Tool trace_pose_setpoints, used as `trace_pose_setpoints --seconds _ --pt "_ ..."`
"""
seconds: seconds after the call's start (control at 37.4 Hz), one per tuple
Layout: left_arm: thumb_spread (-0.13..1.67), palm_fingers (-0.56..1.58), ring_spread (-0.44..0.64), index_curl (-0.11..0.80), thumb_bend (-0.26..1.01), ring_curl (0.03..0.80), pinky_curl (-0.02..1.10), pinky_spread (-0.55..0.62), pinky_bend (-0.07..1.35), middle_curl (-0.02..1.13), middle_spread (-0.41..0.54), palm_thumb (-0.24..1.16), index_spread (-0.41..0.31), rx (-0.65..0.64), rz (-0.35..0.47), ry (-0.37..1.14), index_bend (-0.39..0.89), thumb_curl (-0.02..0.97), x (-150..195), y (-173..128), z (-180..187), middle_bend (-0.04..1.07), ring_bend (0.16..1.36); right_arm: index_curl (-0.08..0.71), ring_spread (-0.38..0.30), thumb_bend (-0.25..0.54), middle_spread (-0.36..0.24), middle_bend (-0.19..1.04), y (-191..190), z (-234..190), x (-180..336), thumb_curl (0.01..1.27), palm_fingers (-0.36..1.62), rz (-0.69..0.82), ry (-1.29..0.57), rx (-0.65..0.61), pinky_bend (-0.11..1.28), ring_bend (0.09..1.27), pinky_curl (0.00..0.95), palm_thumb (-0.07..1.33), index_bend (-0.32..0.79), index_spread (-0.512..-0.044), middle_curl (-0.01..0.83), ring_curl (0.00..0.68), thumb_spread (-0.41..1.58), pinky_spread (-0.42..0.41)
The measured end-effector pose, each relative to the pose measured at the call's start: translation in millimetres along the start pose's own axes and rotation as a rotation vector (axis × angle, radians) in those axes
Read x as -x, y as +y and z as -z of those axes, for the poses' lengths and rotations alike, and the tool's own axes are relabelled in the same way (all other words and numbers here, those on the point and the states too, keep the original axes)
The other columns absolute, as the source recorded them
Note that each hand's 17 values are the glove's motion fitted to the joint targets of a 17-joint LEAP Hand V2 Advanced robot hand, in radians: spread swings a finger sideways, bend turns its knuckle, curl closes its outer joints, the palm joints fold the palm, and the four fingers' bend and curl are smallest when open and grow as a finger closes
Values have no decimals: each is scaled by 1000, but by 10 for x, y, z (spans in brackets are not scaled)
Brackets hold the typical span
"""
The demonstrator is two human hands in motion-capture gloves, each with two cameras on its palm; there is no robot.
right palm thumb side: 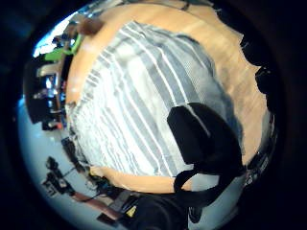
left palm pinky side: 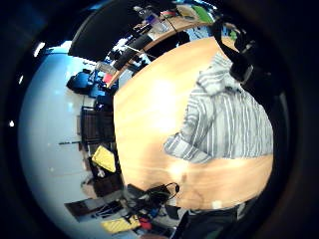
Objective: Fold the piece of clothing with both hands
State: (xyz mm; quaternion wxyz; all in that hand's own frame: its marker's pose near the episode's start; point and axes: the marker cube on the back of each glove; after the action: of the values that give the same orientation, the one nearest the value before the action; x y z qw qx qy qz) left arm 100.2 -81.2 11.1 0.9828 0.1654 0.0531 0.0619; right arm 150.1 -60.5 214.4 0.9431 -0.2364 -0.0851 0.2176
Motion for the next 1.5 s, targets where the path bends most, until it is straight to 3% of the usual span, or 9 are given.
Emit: trace_pose_setpoints --seconds 0.11,0.53,0.67,0.8,1.04,1.15,1.23,1.39,1.5 --pt "1256 497 -71 278 -22 423 432 -186 652 334 -29 193 -91 62 9 13 121 292 21 71 -178 106 546 69 -164 -53 -70 235 -235 -125 16 208 746 -48 -39 -209 762 752 446 658 -72 -283 452 469 1248 -163" --pt "1245 382 30 290 -19 396 398 -43 618 273 53 150 -61 174 10 49 140 250 44 95 -571 133 577 34 -147 8 -64 311 -300 -396 232 236 831 -98 16 -262 766 746 415 695 31 -225 463 439 1208 -156" --pt "1243 381 38 293 -16 390 393 -27 616 267 64 147 -58 191 13 44 140 242 49 73 -621 137 584 86 -178 44 -89 269 32 -274 277 262 1008 -130 44 -335 737 741 400 805 113 -213 455 434 1191 -216" --pt "1243 381 43 295 -15 385 391 -19 613 263 65 146 -57 212 20 51 139 236 28 59 -733 139 592 123 -207 50 -107 221 -268 -340 367 275 1083 -60 29 -298 714 747 406 864 109 -206 452 448 1171 -249" --pt "1237 346 52 296 -15 382 391 -1 612 255 66 145 -56 371 -17 46 134 228 -78 165 -1115 134 608 172 -230 50 -142 237 -62 -274 393 294 1221 -16 12 -372 706 742 412 953 116 -211 471 459 1123 -288" --pt "1205 215 110 300 -35 386 394 87 590 260 91 95 -62 451 68 -29 140 219 -7 172 -1379 139 598 187 -229 45 -155 316 -196 -318 384 300 1269 11 -8 -376 690 750 412 982 112 -214 498 462 1103 -295" --pt "1153 115 182 284 -53 382 396 204 619 254 128 28 -60 471 56 -26 105 211 3 138 -1514 139 600 200 -231 44 -162 365 -81 -309 379 305 1298 37 -16 -387 691 760 415 1010 118 -223 516 466 1087 -300" --pt "1086 21 301 256 -45 360 382 337 643 256 192 -27 -53 575 40 10 90 208 7 179 -1674 176 606 234 -233 41 -167 411 650 -242 491 314 1314 236 -59 -373 695 768 420 1058 148 -231 537 473 1060 -308" --pt "1062 8 345 245 -46 348 373 380 654 259 220 -39 -52 584 46 18 103 206 -8 184 -1752 182 619 261 -235 33 -166 419 462 -207 398 316 1325 104 5 -495 697 778 425 1076 167 -236 542 478 1053 -315"
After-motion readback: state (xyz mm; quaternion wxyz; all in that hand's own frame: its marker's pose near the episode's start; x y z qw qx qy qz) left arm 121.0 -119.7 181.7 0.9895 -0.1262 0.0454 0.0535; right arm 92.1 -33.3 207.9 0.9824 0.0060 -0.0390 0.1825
